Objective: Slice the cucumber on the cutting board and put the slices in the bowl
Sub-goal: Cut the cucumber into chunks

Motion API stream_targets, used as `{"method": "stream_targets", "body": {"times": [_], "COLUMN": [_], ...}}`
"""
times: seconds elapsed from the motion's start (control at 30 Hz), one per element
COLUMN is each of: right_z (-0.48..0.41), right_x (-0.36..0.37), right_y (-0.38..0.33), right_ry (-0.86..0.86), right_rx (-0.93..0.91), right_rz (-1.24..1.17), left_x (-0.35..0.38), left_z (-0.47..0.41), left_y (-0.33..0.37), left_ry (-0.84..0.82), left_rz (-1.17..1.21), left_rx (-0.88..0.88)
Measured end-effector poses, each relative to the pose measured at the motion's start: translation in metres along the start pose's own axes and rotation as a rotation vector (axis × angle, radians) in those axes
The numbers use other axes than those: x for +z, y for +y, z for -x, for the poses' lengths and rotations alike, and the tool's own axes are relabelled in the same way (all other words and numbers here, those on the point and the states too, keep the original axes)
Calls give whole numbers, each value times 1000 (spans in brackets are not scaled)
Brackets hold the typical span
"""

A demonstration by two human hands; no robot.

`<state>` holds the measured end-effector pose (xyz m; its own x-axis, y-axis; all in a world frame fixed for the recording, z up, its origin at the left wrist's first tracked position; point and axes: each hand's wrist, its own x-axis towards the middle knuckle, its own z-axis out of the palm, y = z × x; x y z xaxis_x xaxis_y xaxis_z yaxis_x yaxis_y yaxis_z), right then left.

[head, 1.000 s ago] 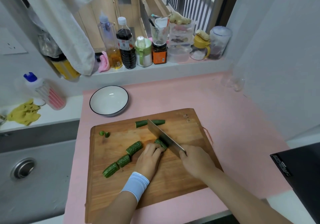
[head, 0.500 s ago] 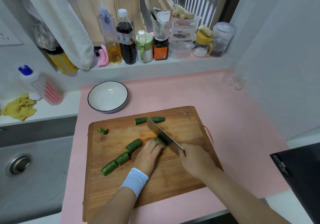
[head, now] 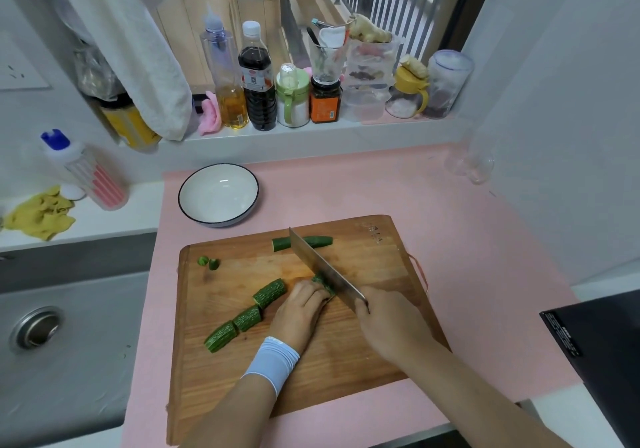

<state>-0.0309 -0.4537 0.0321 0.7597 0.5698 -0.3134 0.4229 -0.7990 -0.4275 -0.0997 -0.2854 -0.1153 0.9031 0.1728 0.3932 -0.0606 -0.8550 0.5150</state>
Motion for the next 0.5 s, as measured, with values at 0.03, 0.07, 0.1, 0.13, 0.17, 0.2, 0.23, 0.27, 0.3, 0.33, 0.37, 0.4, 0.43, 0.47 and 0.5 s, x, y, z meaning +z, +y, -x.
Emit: {"method": "stream_targets", "body": {"times": [0.03,0.07,0.1,0.13,0.17,0.2,0.23,0.27,0.3,0.33,0.37,0.4,0.43,0.47,0.5], "right_z": [1,1,2,3,3,4,5,5,6,6,7,7,7,7,7], "right_x": [-1,-1,-2,-2,-3,-4,-4,-4,-4,-5,-5,-6,-6,-7,-7], "right_y": [0,0,-1,-1,-1,-1,-1,-1,0,0,0,0,0,0,0], "right_ry": [-2,-4,-7,-9,-10,-9,-9,-12,-16,-20,-22,-26,-30,-34,-36], "right_rx": [-1,-2,-1,-1,-3,-6,-7,-5,0,5,8,9,8,6,4], "right_rz": [2,3,4,7,12,18,24,24,23,22,22,21,18,17,18], "left_x": [0,0,0,0,1,1,2,2,2,2,3,3,4,4,4], "left_z": [0,0,1,1,1,0,0,0,0,0,0,0,0,0,0], "left_y": [0,0,0,-1,-1,-1,-1,-2,-2,-2,-3,-3,-4,-4,-4], "left_ry": [2,3,5,6,6,7,7,10,11,12,11,11,15,19,23], "left_rz": [3,11,21,28,31,33,34,35,37,38,40,41,38,36,36], "left_rx": [1,1,-1,-4,-8,-12,-16,-19,-21,-23,-23,-20,-16,-13,-12]}}
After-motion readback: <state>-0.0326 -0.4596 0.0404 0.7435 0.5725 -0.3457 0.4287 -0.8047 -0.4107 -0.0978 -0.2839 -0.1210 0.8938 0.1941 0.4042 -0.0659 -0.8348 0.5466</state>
